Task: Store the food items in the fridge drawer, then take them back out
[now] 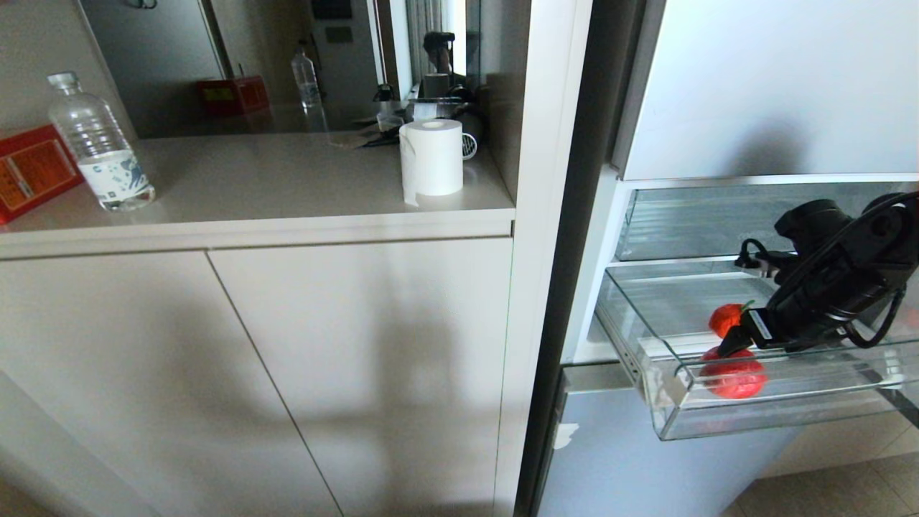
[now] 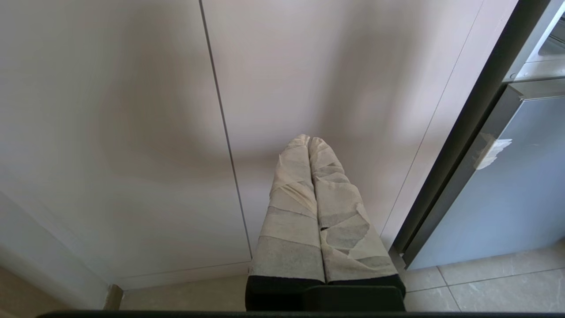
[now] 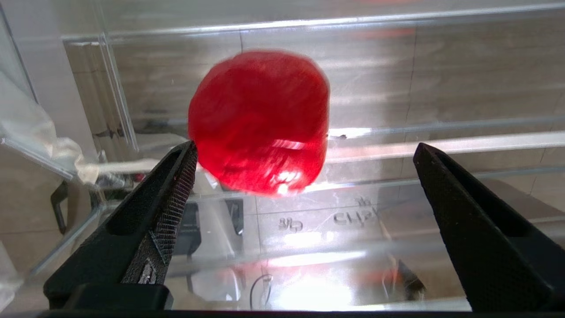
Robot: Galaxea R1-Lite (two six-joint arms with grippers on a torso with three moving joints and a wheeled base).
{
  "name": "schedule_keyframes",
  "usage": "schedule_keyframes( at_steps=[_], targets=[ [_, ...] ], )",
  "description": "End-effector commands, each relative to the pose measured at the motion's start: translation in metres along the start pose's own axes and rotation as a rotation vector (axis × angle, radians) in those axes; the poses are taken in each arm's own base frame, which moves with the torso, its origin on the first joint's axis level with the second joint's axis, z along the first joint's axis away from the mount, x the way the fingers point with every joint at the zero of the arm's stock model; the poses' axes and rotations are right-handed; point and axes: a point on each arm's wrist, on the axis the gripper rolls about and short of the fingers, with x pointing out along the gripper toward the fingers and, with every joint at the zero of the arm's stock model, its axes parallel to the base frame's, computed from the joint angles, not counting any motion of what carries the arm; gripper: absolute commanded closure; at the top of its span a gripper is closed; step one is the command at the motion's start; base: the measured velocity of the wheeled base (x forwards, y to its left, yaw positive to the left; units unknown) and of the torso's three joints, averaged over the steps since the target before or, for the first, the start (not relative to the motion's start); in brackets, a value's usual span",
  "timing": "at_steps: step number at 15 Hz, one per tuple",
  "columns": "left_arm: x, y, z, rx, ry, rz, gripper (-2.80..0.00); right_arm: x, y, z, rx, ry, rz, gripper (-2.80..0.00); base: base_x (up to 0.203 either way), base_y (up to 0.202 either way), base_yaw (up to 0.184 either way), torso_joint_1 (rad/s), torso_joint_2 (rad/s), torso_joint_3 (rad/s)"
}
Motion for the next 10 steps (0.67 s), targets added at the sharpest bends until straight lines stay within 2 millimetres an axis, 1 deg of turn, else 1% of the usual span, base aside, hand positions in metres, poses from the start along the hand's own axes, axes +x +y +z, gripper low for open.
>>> schedule_keyframes(
  at_steps=[1,2,5,10],
  targets=[
    [0.0,0.0,0.0,0.0,0.0,0.0,0.0,0.019,0.0,0.003,-0.003,0.036,-0.016,-2.8,0.0,0.0,0.0,0.0,0.0,0.0],
    [0.0,0.0,0.0,0.0,0.0,0.0,0.0,0.026,0.0,0.006,-0.004,0.046,-0.023,-2.8,0.0,0.0,0.0,0.0,0.0,0.0],
    [0.0,0.0,0.0,0.0,0.0,0.0,0.0,0.036,0.001,0.006,-0.008,0.065,-0.021,-2.8,0.0,0.0,0.0,0.0,0.0,0.0],
    [0.0,0.0,0.0,0.0,0.0,0.0,0.0,0.038,0.009,0.007,-0.027,0.069,-0.011,-2.8,0.0,0.0,0.0,0.0,0.0,0.0]
  ],
)
